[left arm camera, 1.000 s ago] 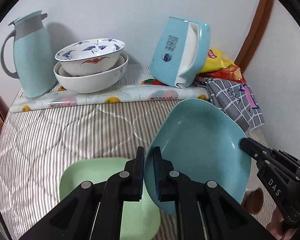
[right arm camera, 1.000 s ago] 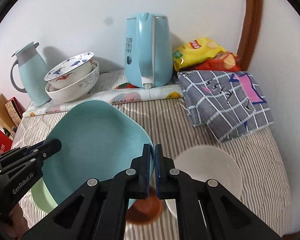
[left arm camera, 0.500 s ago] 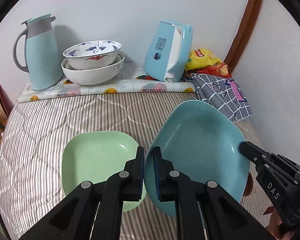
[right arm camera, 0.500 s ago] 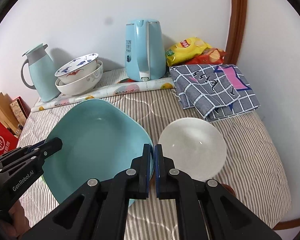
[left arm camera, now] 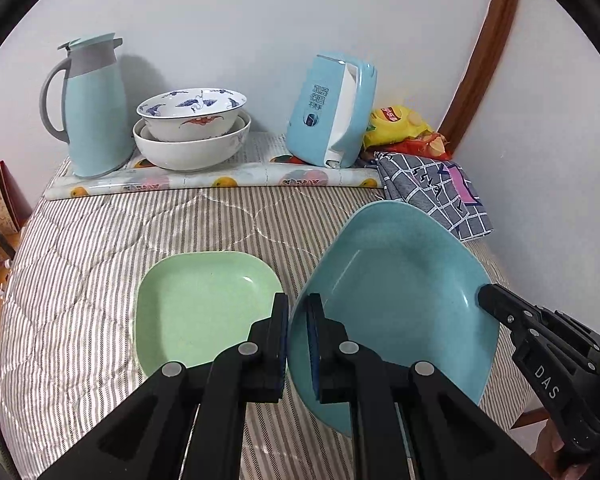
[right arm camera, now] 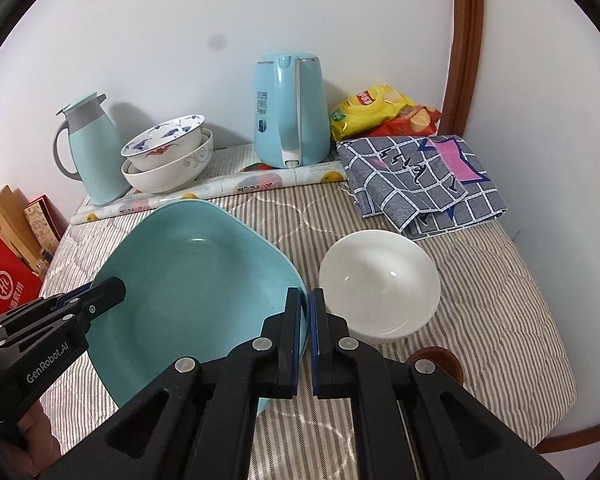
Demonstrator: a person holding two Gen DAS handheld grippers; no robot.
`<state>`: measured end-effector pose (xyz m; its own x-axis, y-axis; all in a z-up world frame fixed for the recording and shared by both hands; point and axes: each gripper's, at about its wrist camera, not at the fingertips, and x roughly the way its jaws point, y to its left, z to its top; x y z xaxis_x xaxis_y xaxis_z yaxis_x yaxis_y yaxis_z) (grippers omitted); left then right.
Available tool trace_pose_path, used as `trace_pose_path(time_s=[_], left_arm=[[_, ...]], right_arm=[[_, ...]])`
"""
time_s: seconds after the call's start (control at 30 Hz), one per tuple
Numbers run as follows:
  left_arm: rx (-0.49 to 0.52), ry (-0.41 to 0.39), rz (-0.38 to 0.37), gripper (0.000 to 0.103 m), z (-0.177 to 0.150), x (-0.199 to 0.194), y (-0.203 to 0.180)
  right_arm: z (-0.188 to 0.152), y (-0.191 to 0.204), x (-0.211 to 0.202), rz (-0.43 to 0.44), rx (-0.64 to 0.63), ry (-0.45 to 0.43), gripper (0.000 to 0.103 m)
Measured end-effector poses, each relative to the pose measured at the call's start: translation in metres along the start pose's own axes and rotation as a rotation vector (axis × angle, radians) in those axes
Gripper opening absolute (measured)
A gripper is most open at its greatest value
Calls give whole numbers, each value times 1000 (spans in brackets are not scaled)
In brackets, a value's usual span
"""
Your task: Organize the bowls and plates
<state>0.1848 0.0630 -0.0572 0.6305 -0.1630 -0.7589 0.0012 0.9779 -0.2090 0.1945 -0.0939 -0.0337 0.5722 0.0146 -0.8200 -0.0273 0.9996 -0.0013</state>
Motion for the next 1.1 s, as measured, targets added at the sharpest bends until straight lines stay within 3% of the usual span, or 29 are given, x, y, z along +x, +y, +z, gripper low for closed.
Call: trace_pose_path(time_s=[1.1], left_arm=[[-106,-7,44,10,-17,-18,70]], right_arm=[[-9,64,5,53,-77,20,4]])
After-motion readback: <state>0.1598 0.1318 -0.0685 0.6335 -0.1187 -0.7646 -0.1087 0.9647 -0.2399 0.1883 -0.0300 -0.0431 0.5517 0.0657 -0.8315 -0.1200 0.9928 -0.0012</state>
